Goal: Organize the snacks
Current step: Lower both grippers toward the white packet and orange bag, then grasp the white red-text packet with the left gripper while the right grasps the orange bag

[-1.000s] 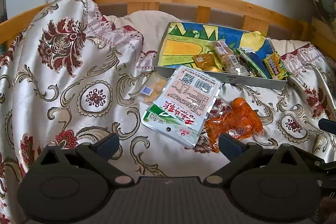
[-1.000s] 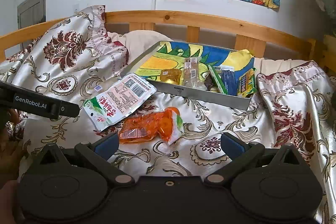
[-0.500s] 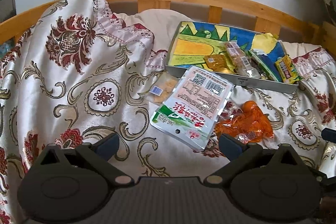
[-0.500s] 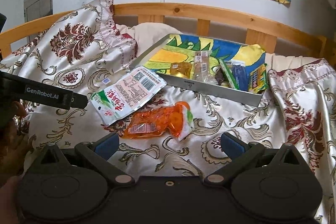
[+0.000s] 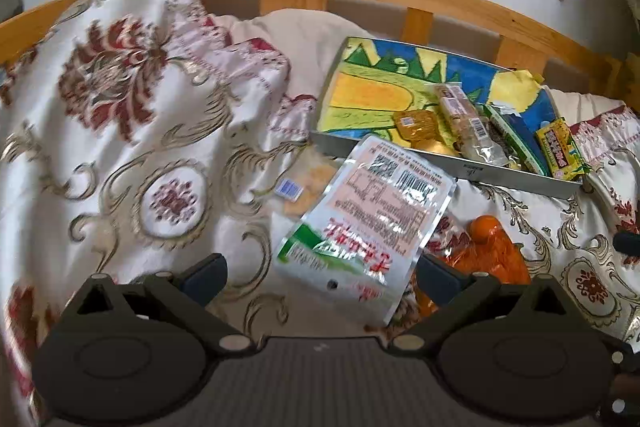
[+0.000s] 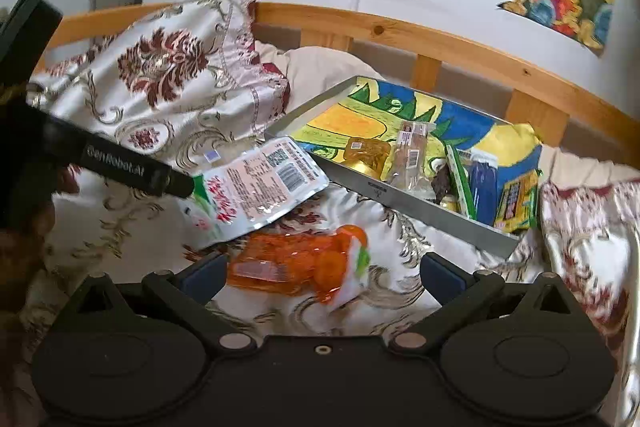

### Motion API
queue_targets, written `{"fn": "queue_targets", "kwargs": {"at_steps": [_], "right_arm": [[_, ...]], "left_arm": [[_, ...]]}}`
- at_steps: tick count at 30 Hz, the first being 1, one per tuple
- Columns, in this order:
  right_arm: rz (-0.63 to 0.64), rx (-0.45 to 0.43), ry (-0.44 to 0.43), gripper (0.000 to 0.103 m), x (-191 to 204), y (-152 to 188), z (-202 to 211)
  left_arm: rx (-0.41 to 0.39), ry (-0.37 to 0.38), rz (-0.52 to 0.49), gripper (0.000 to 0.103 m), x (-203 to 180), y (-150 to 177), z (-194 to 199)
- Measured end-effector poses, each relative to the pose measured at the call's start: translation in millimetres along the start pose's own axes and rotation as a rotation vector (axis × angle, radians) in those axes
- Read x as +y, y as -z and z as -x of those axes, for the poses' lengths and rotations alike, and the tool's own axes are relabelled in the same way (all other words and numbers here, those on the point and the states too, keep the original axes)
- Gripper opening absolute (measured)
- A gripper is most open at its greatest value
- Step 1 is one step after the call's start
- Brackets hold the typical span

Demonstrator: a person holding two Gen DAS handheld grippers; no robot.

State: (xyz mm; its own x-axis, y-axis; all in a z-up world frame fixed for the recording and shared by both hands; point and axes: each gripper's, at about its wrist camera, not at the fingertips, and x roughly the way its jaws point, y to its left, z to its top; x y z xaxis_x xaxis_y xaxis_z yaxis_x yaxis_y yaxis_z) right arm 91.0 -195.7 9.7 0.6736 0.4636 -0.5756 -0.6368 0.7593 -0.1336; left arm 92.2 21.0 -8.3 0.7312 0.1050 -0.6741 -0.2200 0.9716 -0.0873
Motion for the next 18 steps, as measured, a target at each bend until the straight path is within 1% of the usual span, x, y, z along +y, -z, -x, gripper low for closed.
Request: {"fn": "queue_targets", "kwargs": {"at_steps": [2,5,6,8,9,14,16,18], "right_arm": [[0.028,0.005,0.003,0.102,-8,1,-9],[0.024,0.012,0.000,0.102,-20,3,-23],[0.017,0.014,-0.009,0.102,-23,4,-28],[0.025,0.012,-0.058,0.102,-27,7,-37],[0.046,0.009,-0.080,0.102,-27,8,-40],[0.249,-0.007,-0.224,0.102,-19,14,-53],[0.287,-0.004,-0.243,0.102,-19,15,-59],[0.303,-0.005,-0.241,0.102,-18,15,-64]], "left_arm": [[-0.011,0.021,-0.031,0.102,-4,-4,-8],[-0.042,0.043,-0.084,0.102,-12,-8,-19],[-0.047,0.040,-0.107,0.102,-15,-9,-23],[-0.045,0.034,-0.171,0.102,-23,-12,-34],[-0.042,0.037,-0.204,0.102,-27,-13,-39],[-0.013,0.075,-0.392,0.102,-44,-15,-56],[0.011,0.089,-0.446,0.102,-48,-14,-61],[0.032,0.088,-0.478,0.102,-51,-13,-67]]}}
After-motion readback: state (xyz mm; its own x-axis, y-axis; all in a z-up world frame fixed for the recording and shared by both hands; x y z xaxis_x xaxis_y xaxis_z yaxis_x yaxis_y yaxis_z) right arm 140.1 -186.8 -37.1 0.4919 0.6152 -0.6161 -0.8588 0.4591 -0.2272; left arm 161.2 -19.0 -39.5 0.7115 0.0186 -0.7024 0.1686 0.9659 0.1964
